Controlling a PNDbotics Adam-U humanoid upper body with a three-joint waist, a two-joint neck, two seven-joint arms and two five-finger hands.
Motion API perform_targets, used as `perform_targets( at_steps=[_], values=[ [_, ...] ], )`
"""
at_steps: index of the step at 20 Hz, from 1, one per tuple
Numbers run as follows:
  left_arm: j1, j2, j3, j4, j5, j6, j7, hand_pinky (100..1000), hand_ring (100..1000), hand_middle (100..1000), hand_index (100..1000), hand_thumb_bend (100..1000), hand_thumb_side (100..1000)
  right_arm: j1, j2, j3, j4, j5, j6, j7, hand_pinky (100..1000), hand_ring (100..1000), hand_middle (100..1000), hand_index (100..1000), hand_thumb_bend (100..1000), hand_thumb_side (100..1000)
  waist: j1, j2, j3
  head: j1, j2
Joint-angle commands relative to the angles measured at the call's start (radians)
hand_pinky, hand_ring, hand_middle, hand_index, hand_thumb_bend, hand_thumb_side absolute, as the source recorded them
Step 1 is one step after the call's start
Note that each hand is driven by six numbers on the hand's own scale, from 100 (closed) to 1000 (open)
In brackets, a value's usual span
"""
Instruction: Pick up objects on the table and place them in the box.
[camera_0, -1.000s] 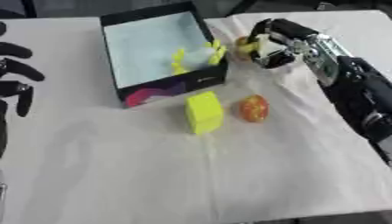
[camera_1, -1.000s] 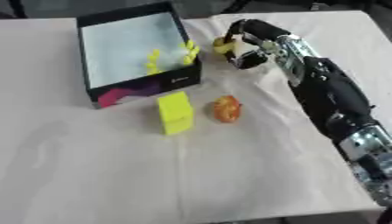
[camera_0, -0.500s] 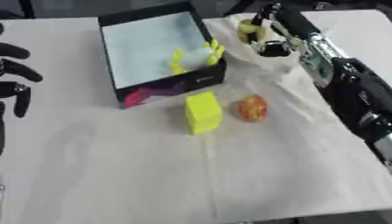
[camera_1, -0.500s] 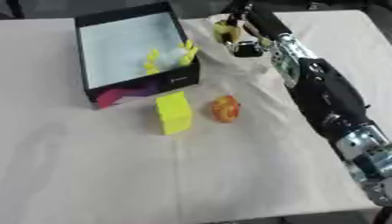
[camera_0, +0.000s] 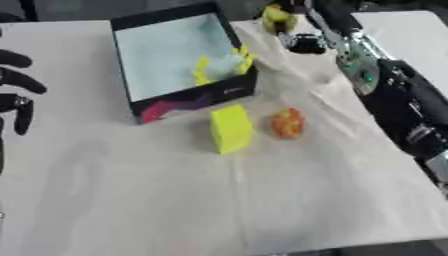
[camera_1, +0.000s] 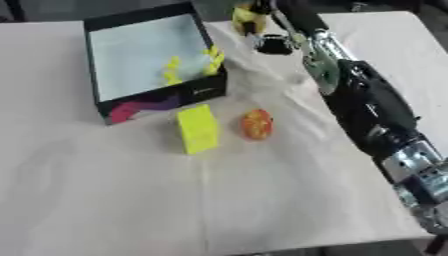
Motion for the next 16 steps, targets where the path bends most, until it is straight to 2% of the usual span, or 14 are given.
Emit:
perform_targets(
  at_steps=[1,5,7,8,10,12,15,16],
  values=[
    [-0.016,0.004,0.002,-0.029,0.008,-0.004,-0.001,100,472,563,822,100,804,-0.040,-0.012,0.030,-0.113,-0.077,-0.025,0.069,843,734,496,254,100,297,-0.003,-0.021,0.005,-0.012,-0.002],
    [-0.022,-0.005,-0.005,-0.036,0.036,-0.003,-0.007,100,470,562,822,100,808,-0.084,0.041,0.067,-0.138,-0.142,-0.056,0.201,848,741,502,263,100,278,-0.002,-0.020,0.021,-0.031,-0.002],
    [-0.024,-0.008,-0.005,-0.037,0.045,-0.002,-0.009,100,470,562,822,100,808,-0.098,0.074,0.075,-0.104,-0.157,-0.069,0.278,853,755,524,365,100,247,-0.002,-0.019,0.026,-0.038,-0.002],
    [-0.025,-0.009,-0.005,-0.038,0.047,-0.002,-0.010,100,470,562,822,100,807,-0.101,0.089,0.075,-0.078,-0.157,-0.072,0.313,856,765,542,466,100,227,-0.002,-0.019,0.028,-0.041,-0.002],
    [-0.028,-0.013,-0.006,-0.038,0.047,-0.002,-0.012,100,470,562,822,100,807,-0.105,0.113,0.068,-0.024,-0.142,-0.076,0.369,858,772,558,536,100,210,-0.003,-0.018,0.032,-0.043,-0.002],
    [-0.029,-0.015,-0.006,-0.038,0.047,-0.003,-0.013,100,470,562,822,100,807,-0.103,0.122,0.058,0.024,-0.106,-0.073,0.393,860,774,566,580,100,202,-0.004,-0.018,0.034,-0.043,-0.002],
    [-0.028,-0.016,-0.007,-0.038,0.046,-0.003,-0.013,100,470,562,822,100,808,-0.100,0.128,0.042,0.068,-0.036,-0.056,0.367,860,775,576,645,100,200,-0.006,-0.016,0.034,-0.043,-0.002],
    [-0.028,-0.016,-0.007,-0.037,0.046,-0.003,-0.013,100,470,562,822,100,808,-0.100,0.128,0.038,0.074,-0.017,-0.048,0.346,862,782,599,731,100,199,-0.006,-0.016,0.034,-0.042,-0.002]
  ],
)
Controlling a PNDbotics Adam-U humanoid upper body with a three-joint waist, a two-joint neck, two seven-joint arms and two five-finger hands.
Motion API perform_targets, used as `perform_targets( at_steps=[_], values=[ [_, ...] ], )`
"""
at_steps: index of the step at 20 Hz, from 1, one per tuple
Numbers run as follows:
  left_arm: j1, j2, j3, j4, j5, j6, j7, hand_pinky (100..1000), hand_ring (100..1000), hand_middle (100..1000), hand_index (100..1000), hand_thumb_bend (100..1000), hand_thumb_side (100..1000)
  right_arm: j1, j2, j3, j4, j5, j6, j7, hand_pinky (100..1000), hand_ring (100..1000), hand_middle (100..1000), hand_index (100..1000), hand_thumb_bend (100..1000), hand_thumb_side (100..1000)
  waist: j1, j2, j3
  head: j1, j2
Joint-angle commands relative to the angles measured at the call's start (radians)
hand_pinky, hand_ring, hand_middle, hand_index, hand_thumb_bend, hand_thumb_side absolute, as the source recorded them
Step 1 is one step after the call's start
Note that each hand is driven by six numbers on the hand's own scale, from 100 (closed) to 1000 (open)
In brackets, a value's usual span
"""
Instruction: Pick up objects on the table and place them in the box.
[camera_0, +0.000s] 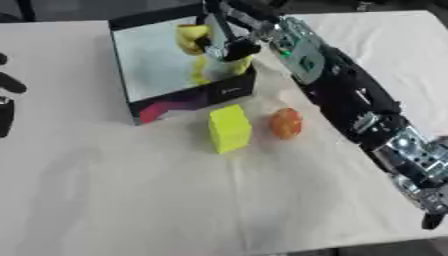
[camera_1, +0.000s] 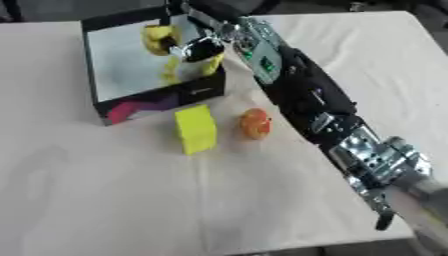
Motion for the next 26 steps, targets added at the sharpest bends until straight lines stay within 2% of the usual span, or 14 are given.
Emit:
perform_targets(
  at_steps=[1,2,3,4,8,13,14,16,20,23,24,25,26],
  values=[
    [-0.016,0.003,-0.003,-0.020,0.003,-0.002,-0.003,100,470,562,822,100,808,-0.017,-0.015,-0.025,0.016,0.062,0.025,-0.051,864,785,611,762,100,198,-0.006,-0.016,0.000,-0.002,-0.002],
    [-0.016,0.003,-0.003,-0.020,0.003,-0.002,-0.002,100,470,562,822,100,808,-0.017,-0.016,-0.027,0.013,0.077,0.037,-0.075,867,794,646,833,100,198,-0.006,-0.016,-0.001,-0.002,-0.002],
    [-0.015,0.004,-0.003,-0.020,0.003,-0.001,-0.002,100,470,562,822,100,808,-0.018,-0.018,-0.028,0.005,0.089,0.049,-0.100,868,797,659,853,100,209,-0.006,-0.016,-0.001,-0.002,-0.002],
    [-0.015,0.004,-0.003,-0.019,0.002,-0.001,-0.002,100,470,562,822,100,807,-0.017,-0.021,-0.029,-0.006,0.098,0.059,-0.122,871,803,689,889,100,302,-0.006,-0.016,-0.002,-0.001,-0.002],
    [-0.013,0.006,-0.001,-0.020,0.001,-0.002,-0.001,100,470,561,822,100,808,-0.008,-0.044,-0.023,-0.056,0.093,0.088,-0.156,878,819,728,927,100,389,-0.007,-0.019,-0.008,0.000,-0.002],
    [-0.009,0.011,0.005,-0.020,-0.004,-0.004,0.004,100,470,561,822,100,807,0.034,-0.085,-0.029,-0.137,0.024,0.103,-0.112,889,834,742,931,100,399,-0.008,-0.024,-0.024,0.014,-0.002],
    [-0.006,0.013,0.007,-0.019,-0.005,-0.004,0.007,100,470,561,822,100,807,0.050,-0.099,-0.031,-0.168,-0.003,0.104,-0.094,892,839,747,931,100,335,-0.009,-0.025,-0.029,0.019,-0.002],
    [-0.002,0.018,0.012,-0.018,-0.009,-0.005,0.012,100,470,561,822,100,806,0.100,-0.139,-0.036,-0.267,-0.059,0.099,-0.050,896,843,751,928,100,213,-0.011,-0.029,-0.041,0.031,-0.002],
    [0.007,0.028,0.023,-0.018,-0.016,-0.008,0.024,100,470,561,822,100,806,0.271,-0.230,-0.055,-0.557,-0.148,0.090,0.024,899,849,760,933,100,198,-0.014,-0.034,-0.064,0.062,-0.002],
    [0.012,0.033,0.027,-0.017,-0.019,-0.009,0.029,100,470,561,822,100,807,0.400,-0.265,-0.068,-0.708,-0.198,0.115,0.088,899,850,757,923,100,199,-0.013,-0.037,-0.078,0.074,-0.002],
    [0.013,0.035,0.028,-0.016,-0.020,-0.008,0.031,100,470,561,822,100,807,0.434,-0.271,-0.070,-0.738,-0.208,0.125,0.110,899,849,754,920,100,209,-0.013,-0.038,-0.081,0.076,-0.002],
    [0.014,0.036,0.029,-0.014,-0.022,-0.008,0.032,100,470,561,822,100,807,0.467,-0.273,-0.071,-0.755,-0.214,0.133,0.134,898,848,753,917,100,309,-0.012,-0.038,-0.085,0.078,-0.002],
    [0.014,0.037,0.030,-0.013,-0.023,-0.007,0.034,100,470,561,822,100,807,0.495,-0.272,-0.068,-0.759,-0.220,0.143,0.160,896,847,748,909,100,449,-0.011,-0.039,-0.088,0.079,-0.002]
  ],
)
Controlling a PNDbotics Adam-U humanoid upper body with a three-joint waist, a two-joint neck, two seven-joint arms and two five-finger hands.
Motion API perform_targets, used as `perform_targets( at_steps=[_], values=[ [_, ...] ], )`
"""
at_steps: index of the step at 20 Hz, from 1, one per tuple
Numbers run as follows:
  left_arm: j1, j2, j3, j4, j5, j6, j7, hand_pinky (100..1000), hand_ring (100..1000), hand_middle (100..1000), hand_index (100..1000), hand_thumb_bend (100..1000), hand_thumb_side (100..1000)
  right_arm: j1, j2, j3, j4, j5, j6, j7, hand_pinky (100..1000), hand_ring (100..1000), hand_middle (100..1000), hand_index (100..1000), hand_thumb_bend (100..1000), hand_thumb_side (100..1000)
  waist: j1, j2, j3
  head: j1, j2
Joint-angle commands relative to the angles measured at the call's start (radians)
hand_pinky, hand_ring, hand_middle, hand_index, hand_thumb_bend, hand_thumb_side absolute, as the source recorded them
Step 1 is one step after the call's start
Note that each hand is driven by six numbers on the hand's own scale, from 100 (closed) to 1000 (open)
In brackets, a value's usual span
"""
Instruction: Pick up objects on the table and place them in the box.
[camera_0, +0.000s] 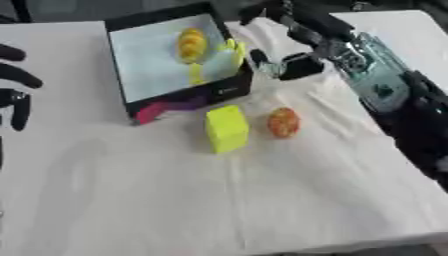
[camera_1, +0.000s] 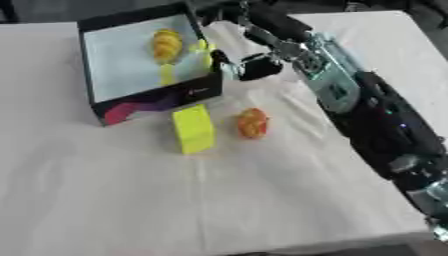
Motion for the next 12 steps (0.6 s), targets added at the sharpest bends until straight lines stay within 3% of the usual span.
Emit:
perform_targets(
  at_steps=[1,5,9,12],
  values=[
    [-0.007,0.019,0.011,-0.013,-0.007,-0.001,0.008,100,470,561,822,100,808,0.050,-0.035,-0.011,-0.051,-0.032,0.029,0.080,896,847,748,908,100,495,-0.008,-0.037,-0.006,0.006,-0.002],
    [-0.005,0.019,0.011,-0.011,-0.008,0.000,0.010,100,470,561,822,100,808,0.097,-0.008,-0.006,0.040,-0.011,0.053,0.150,900,852,755,903,100,685,-0.005,-0.038,-0.012,0.007,-0.002],
    [-0.005,0.018,0.011,-0.011,-0.009,0.000,0.011,100,470,561,822,100,808,0.104,0.020,0.000,0.126,0.069,0.032,0.153,906,860,768,907,100,666,-0.003,-0.038,-0.013,0.006,-0.002],
    [-0.005,0.017,0.011,-0.011,-0.010,0.000,0.011,100,470,561,822,100,808,0.101,0.028,0.001,0.161,0.142,0.007,0.124,912,867,783,914,100,546,-0.003,-0.039,-0.012,0.004,-0.002]
  ],
)
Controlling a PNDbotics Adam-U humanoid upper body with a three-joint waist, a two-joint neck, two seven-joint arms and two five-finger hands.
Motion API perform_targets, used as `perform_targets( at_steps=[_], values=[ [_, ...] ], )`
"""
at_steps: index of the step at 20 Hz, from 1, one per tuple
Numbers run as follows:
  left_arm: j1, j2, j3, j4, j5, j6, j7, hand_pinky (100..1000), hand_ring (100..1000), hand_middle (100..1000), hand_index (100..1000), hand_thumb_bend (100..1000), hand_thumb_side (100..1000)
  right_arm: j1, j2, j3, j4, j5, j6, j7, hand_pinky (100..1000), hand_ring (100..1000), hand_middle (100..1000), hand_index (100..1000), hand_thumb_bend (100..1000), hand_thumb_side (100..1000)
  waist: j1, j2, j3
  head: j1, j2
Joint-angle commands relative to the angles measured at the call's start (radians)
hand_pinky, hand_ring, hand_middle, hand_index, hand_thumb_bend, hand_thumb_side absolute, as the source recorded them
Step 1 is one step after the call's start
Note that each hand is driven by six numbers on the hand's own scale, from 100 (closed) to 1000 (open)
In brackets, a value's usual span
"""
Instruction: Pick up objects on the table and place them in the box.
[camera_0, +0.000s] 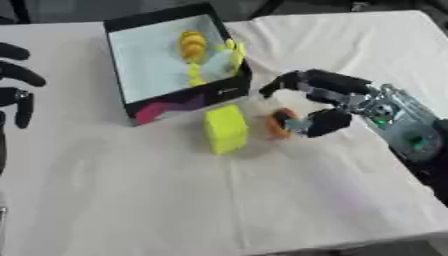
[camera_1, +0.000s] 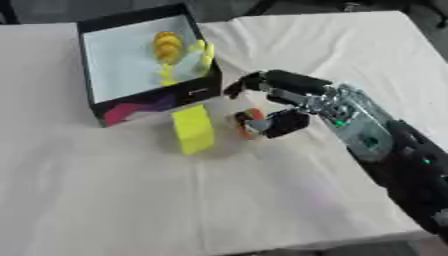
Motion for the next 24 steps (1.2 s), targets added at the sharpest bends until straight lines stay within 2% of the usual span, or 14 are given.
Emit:
perform_targets(
  at_steps=[1,3,5,7,8,9,10,11,13,16,21,24],
  values=[
    [-0.006,0.013,0.005,-0.011,-0.005,-0.002,0.005,100,470,561,822,100,808,-0.010,-0.012,-0.007,0.026,0.085,-0.026,-0.029,913,868,786,916,100,483,-0.003,-0.038,-0.001,-0.003,-0.002],
    [-0.006,0.013,0.005,-0.011,-0.005,-0.002,0.005,100,470,561,822,100,808,-0.011,-0.006,-0.008,0.040,0.148,-0.036,-0.058,915,870,792,913,100,426,-0.002,-0.038,-0.002,-0.003,-0.002],
    [-0.006,0.013,0.005,-0.011,-0.006,-0.002,0.005,100,470,561,822,100,808,-0.008,-0.002,-0.008,0.051,0.197,-0.045,-0.080,917,873,796,906,100,428,-0.002,-0.038,-0.002,-0.004,-0.002],
    [-0.005,0.013,0.005,-0.011,-0.006,-0.002,0.006,100,470,561,822,100,809,-0.005,0.000,-0.006,0.059,0.234,-0.053,-0.089,918,876,798,862,100,371,-0.002,-0.038,-0.002,-0.004,-0.002],
    [-0.005,0.013,0.005,-0.011,-0.006,-0.002,0.006,100,470,561,822,100,809,-0.004,0.001,-0.005,0.061,0.249,-0.056,-0.091,917,875,795,820,100,321,-0.002,-0.038,-0.003,-0.004,-0.002],
    [-0.005,0.013,0.005,-0.011,-0.006,-0.001,0.006,100,470,561,822,100,808,-0.005,0.002,-0.006,0.062,0.259,-0.058,-0.095,914,870,780,678,100,277,-0.002,-0.038,-0.003,-0.004,-0.002],
    [-0.005,0.013,0.005,-0.011,-0.006,-0.001,0.006,100,470,561,822,100,809,-0.006,0.002,-0.006,0.062,0.267,-0.059,-0.101,913,868,775,648,100,276,-0.002,-0.039,-0.003,-0.005,-0.002],
    [-0.005,0.013,0.005,-0.011,-0.006,-0.001,0.006,100,470,561,822,100,808,-0.007,0.002,-0.008,0.060,0.272,-0.059,-0.110,908,860,757,532,100,269,-0.001,-0.039,-0.004,-0.005,-0.002],
    [-0.005,0.013,0.005,-0.011,-0.006,-0.001,0.007,100,470,561,822,100,808,-0.010,0.002,-0.012,0.052,0.274,-0.059,-0.140,898,844,718,417,100,253,-0.001,-0.039,-0.004,-0.005,-0.002],
    [-0.005,0.013,0.006,-0.011,-0.007,-0.001,0.008,100,470,561,822,100,808,-0.015,0.004,-0.026,0.027,0.253,-0.051,-0.193,889,828,665,313,100,227,-0.001,-0.040,-0.005,-0.004,-0.002],
    [-0.003,0.013,0.006,-0.012,-0.008,-0.001,0.009,100,470,560,821,100,808,-0.038,-0.019,-0.062,-0.061,0.161,-0.034,-0.249,886,821,633,292,100,201,-0.001,-0.044,-0.006,-0.002,-0.002],
    [-0.002,0.013,0.005,-0.011,-0.007,-0.001,0.008,100,470,560,821,100,807,-0.089,-0.061,-0.078,-0.101,0.093,-0.021,-0.265,886,821,633,298,100,198,-0.001,-0.046,-0.006,-0.007,-0.002]
  ],
)
